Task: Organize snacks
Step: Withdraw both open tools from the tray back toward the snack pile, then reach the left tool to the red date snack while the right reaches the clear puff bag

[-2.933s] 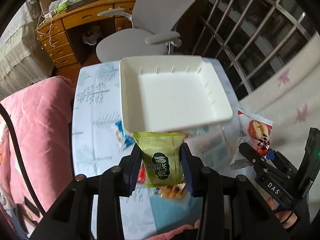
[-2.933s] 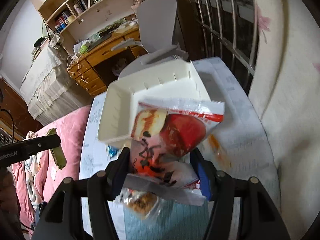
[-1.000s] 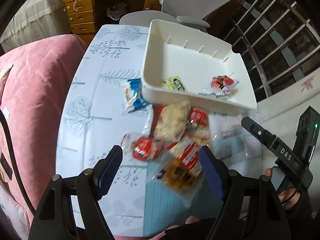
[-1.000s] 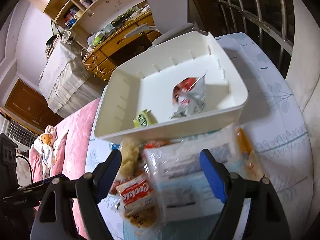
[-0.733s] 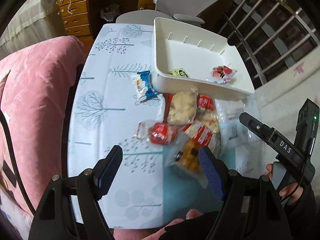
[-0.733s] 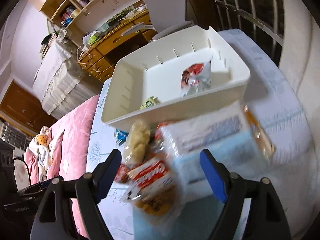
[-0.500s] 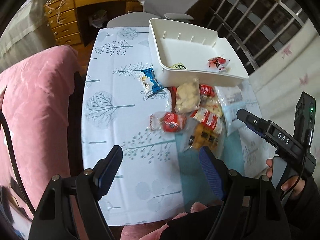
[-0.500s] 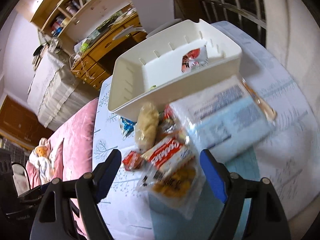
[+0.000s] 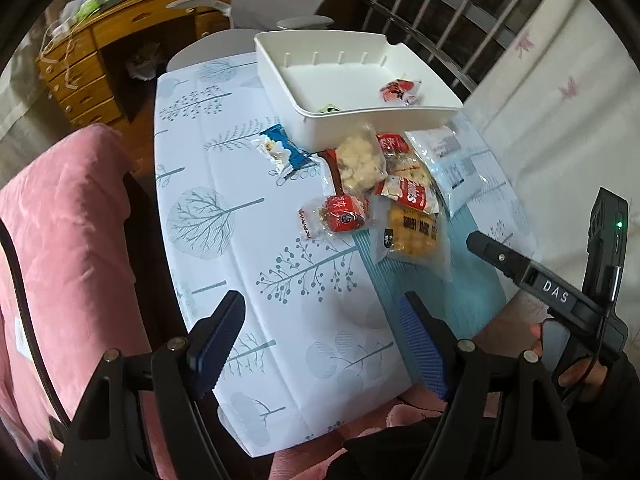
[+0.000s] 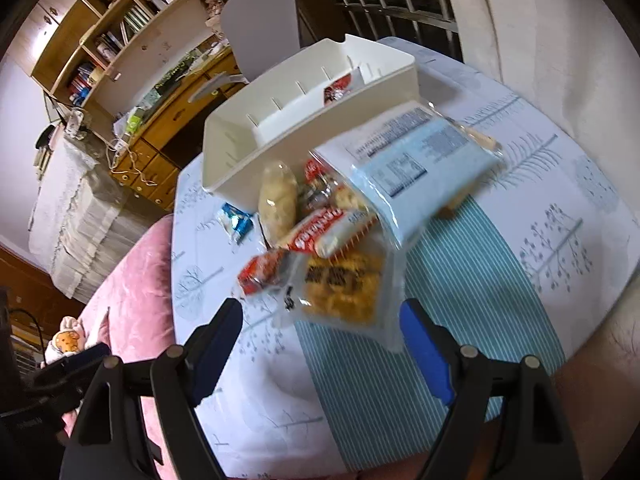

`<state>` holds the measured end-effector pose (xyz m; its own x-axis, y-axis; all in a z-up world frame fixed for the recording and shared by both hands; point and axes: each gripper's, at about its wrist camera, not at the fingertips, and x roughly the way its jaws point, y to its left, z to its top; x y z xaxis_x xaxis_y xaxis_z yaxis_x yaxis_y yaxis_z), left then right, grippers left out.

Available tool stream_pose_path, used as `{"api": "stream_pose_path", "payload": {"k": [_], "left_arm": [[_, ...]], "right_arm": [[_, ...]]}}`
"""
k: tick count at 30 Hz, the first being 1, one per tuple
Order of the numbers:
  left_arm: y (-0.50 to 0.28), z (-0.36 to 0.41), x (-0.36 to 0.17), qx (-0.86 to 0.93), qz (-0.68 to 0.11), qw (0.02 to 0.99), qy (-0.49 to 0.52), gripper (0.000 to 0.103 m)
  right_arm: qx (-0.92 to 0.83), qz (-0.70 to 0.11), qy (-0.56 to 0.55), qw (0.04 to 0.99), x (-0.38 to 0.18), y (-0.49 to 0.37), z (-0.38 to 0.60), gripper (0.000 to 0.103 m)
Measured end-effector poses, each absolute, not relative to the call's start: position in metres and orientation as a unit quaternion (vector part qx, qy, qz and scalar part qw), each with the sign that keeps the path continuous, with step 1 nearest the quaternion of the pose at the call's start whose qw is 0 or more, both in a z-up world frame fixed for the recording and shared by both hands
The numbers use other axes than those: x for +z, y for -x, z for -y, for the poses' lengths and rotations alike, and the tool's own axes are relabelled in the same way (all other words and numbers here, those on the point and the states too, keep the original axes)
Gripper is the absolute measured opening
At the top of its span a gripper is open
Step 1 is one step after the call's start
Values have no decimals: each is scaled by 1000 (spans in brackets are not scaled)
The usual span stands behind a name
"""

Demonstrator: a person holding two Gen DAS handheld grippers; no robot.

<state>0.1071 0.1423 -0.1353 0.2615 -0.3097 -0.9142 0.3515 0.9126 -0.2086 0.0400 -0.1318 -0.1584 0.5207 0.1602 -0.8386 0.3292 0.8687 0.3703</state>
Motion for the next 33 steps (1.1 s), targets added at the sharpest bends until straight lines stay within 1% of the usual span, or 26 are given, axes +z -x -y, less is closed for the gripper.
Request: {"api": "stream_pose_path", "payload": {"k": [3, 12, 16, 20, 25, 33], "left_arm": [[-110, -137, -142, -218, -574, 789, -37, 81], [-131, -114, -170, -215, -607, 761, -81, 82], [-145, -106, -178, -210, -617, 752, -96, 84], [-158, -97, -191, -204, -633, 740, -100, 84], [-177, -88, -199, -200, -636, 739, -97, 84], [-210, -73, -215, -196, -648, 731, -83, 84]], "right_arm": [[-60, -487, -241, 837, -165, -33, 131, 81], [-60, -503, -229, 831, -188, -30, 133, 82], [-51, -519, -249, 816, -198, -42, 137, 90], [-45, -539, -256, 801, -211, -57, 137, 92], [-35, -571, -258, 779, -225, -75, 134, 98], [-26, -605, -269, 749, -239, -105, 135, 103]]}}
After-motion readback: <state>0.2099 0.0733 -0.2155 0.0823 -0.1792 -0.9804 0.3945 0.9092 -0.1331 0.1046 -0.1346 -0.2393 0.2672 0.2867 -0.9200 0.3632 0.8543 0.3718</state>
